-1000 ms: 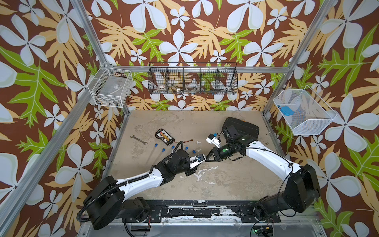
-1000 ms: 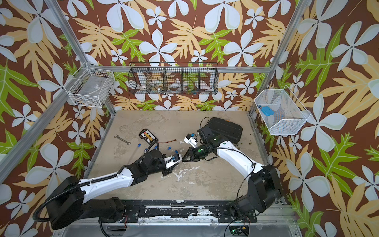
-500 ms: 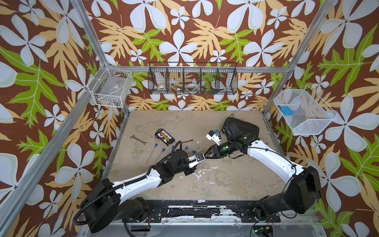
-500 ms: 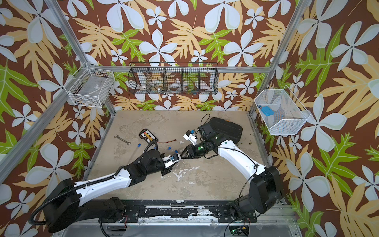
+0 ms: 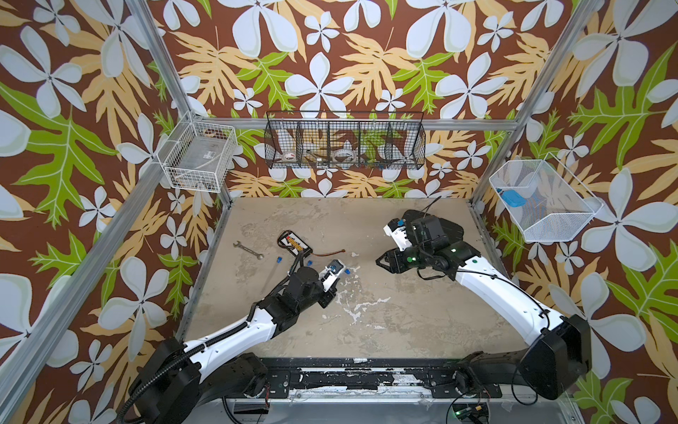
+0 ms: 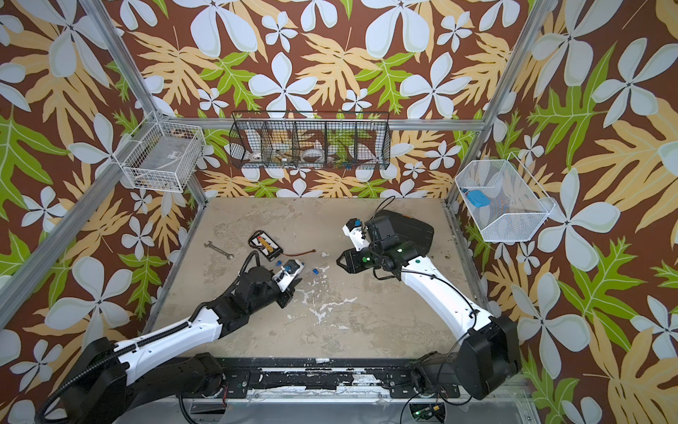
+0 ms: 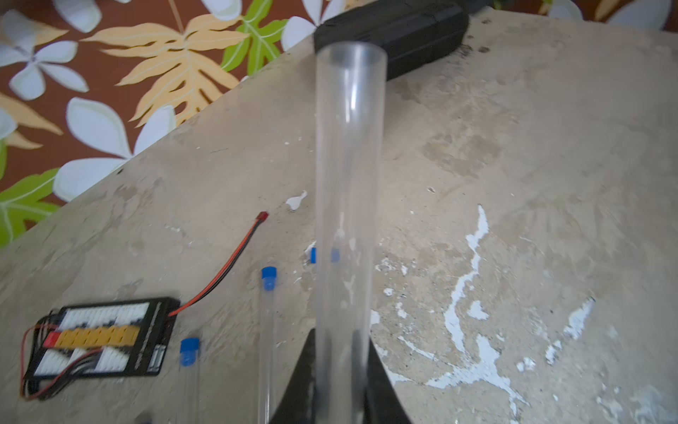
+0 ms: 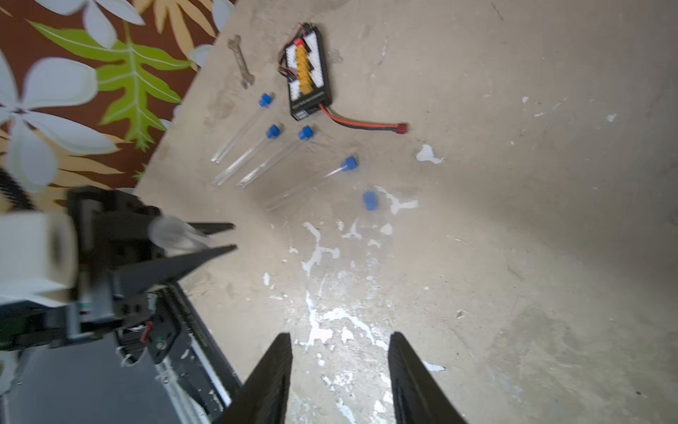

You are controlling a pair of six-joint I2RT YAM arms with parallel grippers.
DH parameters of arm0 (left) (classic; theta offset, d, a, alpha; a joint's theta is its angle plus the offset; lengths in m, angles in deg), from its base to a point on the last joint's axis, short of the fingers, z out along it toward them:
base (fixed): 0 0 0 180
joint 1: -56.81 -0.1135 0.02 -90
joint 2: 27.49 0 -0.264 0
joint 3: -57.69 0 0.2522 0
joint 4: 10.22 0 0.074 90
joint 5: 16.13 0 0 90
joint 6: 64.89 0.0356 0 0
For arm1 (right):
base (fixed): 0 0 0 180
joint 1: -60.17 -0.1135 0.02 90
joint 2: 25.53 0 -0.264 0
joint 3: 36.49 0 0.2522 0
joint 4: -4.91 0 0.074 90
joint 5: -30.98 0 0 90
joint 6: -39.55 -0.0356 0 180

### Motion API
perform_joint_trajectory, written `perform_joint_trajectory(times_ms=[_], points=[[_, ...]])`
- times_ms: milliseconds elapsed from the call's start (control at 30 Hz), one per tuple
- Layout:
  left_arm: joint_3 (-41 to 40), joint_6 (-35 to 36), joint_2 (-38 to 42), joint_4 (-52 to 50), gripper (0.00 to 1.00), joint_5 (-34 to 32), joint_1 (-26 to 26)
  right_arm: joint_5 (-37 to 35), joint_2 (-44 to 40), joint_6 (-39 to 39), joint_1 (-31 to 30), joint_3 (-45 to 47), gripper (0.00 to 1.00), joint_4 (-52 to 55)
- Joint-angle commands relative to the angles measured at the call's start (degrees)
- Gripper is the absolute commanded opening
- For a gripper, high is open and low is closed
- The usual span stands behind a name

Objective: Insert stoppers into test tubes
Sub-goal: Pick up the stopper from the center of the board.

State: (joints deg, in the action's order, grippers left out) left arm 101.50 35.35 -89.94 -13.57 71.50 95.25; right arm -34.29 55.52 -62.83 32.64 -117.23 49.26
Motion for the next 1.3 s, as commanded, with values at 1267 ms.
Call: perform_joint_trajectory(times_ms=[1267], points=[[-1.11,-20.61,8.95,0.22,0.0,-10.17,-10.57,-24.21,47.04,5.25,-13.67,-31.8,0.39,7.9]])
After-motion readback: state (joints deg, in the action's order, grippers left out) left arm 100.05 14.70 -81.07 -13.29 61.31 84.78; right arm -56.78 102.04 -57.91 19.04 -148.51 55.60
